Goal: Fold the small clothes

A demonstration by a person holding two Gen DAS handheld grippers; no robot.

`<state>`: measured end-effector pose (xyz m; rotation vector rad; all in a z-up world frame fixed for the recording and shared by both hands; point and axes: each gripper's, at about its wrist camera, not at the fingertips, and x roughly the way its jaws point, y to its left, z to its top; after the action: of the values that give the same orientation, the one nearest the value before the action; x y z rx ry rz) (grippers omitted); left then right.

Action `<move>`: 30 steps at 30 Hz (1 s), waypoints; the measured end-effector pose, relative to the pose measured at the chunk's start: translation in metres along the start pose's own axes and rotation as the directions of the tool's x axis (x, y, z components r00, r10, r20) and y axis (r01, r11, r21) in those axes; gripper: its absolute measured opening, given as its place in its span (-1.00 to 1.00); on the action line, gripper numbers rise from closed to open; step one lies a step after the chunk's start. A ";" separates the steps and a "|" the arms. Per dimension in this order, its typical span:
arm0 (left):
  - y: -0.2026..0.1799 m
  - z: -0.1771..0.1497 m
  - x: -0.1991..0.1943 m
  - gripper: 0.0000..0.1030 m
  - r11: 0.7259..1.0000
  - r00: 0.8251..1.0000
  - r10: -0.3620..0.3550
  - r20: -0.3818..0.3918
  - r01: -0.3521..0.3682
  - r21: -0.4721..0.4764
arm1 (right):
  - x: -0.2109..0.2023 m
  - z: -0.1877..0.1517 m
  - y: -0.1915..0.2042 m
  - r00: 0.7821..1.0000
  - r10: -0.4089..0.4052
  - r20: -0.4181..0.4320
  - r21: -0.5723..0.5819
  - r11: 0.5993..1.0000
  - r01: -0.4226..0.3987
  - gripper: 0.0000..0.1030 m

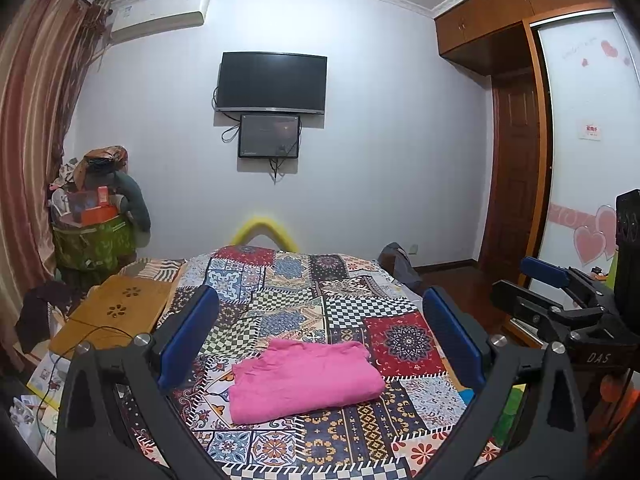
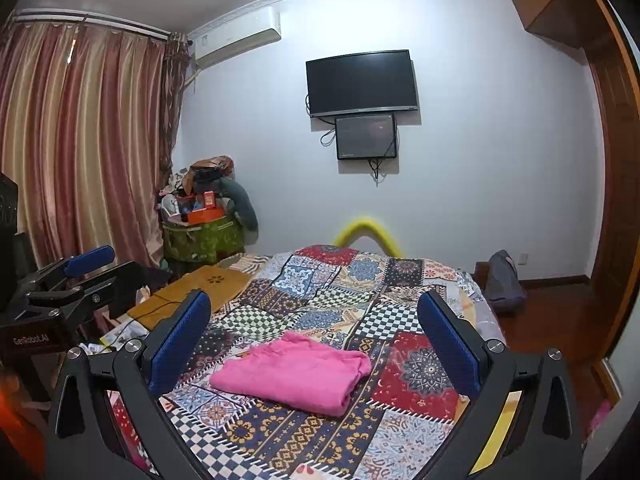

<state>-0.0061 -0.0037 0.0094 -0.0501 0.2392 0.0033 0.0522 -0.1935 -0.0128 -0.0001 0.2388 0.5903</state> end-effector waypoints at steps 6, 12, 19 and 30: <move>-0.001 0.000 -0.003 0.99 1.000 1.000 -0.003 0.007 0.003 0.012 | 0.000 0.000 0.000 1.000 -0.002 -0.004 -0.006 1.000 0.002 0.99; 0.000 0.001 -0.001 0.99 1.000 1.000 -0.010 0.001 0.010 0.013 | 0.000 0.000 0.000 1.000 0.000 0.000 0.002 1.000 0.000 0.99; 0.000 -0.001 0.000 0.99 1.000 1.000 -0.006 -0.002 0.006 0.017 | 0.000 -0.001 0.001 1.000 0.002 -0.001 0.004 1.000 -0.002 0.99; 0.006 -0.003 0.006 0.99 1.000 1.000 -0.017 -0.015 0.017 0.002 | 0.002 -0.001 0.001 1.000 0.006 -0.005 0.007 1.000 -0.006 0.99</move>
<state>-0.0012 0.0021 0.0045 -0.0503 0.2533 -0.0143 0.0529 -0.1913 -0.0139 0.0060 0.2458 0.5950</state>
